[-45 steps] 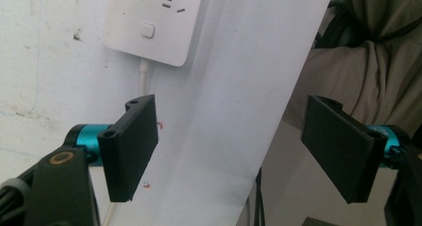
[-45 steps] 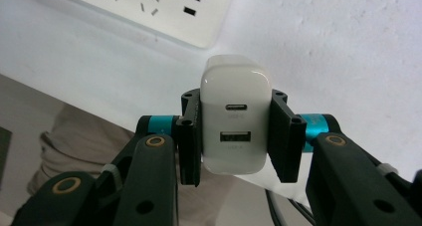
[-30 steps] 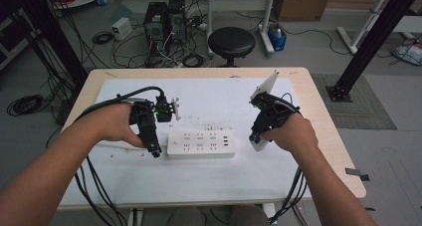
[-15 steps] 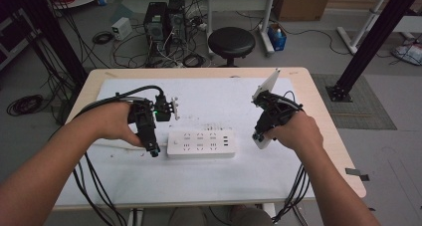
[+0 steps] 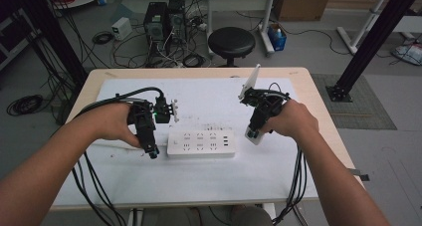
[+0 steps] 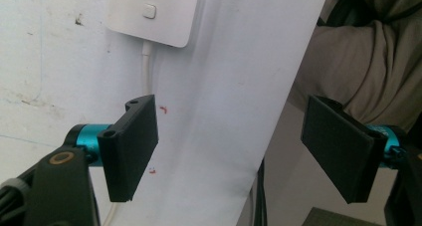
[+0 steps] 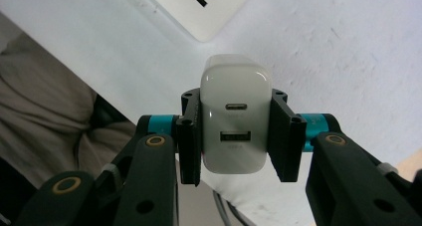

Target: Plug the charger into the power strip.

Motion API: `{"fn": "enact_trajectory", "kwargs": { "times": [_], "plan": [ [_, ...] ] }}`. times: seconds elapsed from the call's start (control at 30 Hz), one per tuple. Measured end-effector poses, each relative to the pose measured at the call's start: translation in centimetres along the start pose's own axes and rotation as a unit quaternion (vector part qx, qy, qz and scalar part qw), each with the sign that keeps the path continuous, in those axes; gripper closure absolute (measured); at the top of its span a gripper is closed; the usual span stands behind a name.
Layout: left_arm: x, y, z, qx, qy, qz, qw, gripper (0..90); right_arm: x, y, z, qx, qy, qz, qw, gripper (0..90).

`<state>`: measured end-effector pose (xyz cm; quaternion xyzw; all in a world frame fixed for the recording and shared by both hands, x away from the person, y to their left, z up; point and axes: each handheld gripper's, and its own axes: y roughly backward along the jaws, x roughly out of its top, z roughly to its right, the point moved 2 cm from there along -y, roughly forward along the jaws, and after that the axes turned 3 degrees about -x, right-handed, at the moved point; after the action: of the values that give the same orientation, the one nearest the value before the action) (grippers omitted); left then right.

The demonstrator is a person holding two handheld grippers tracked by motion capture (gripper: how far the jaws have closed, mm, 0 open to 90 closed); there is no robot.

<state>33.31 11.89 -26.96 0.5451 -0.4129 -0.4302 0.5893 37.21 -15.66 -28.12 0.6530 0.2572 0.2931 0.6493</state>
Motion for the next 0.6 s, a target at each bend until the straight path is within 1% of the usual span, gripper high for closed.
{"fn": "enact_trajectory", "kwargs": {
  "times": [0.07,0.1,0.2,0.23,0.27,0.37,0.43,0.47,0.5,0.53,0.6],
  "plan": [
    [0.0,-0.1,0.0,-0.001,0.002,0.006,1.0000,22.7,0.4,-0.1,-0.1,0.000,0.031,0.002,0.9995,62.2],
    [0.0,0.0,0.0,-0.002,0.002,0.005,1.0000,22.7,0.7,-0.1,-0.1,0.003,0.041,0.000,0.9992,62.2],
    [-0.1,-0.1,0.0,-0.003,0.002,0.003,1.0000,22.7,1.4,-0.4,-0.5,0.005,0.078,-0.007,0.9969,62.2],
    [-0.1,-0.2,0.0,-0.004,0.001,0.002,1.0000,22.7,1.7,-0.5,-0.6,0.005,0.085,-0.011,0.9963,62.1],
    [-0.1,-0.2,0.0,-0.004,0.001,0.001,1.0000,22.7,2.0,-0.6,-0.6,0.006,0.095,-0.007,0.9954,62.2],
    [-0.3,-0.3,0.1,-0.004,0.001,0.005,1.0000,22.7,2.8,-0.7,-0.9,-0.003,0.117,-0.008,0.9931,62.2],
    [-0.4,-0.5,0.2,-0.007,0.005,0.008,0.9999,22.7,3.3,-0.8,-1.2,-0.002,0.135,-0.005,0.9908,62.2],
    [-0.5,-0.5,0.2,-0.006,-0.002,0.003,1.0000,22.7,3.5,-0.8,-1.3,-0.004,0.147,-0.007,0.9891,62.2],
    [-0.6,-0.5,0.2,-0.007,-0.001,0.003,1.0000,22.7,3.7,-0.8,-1.5,-0.003,0.150,-0.009,0.9887,62.2],
    [-0.7,-0.5,0.2,-0.008,-0.004,0.002,1.0000,22.7,3.9,-1.0,-1.5,-0.005,0.160,-0.004,0.9871,62.2],
    [-0.8,-0.5,0.2,-0.012,-0.002,0.001,0.9999,22.7,4.2,-1.1,-1.7,-0.003,0.172,-0.003,0.9852,62.2]
  ]
}}
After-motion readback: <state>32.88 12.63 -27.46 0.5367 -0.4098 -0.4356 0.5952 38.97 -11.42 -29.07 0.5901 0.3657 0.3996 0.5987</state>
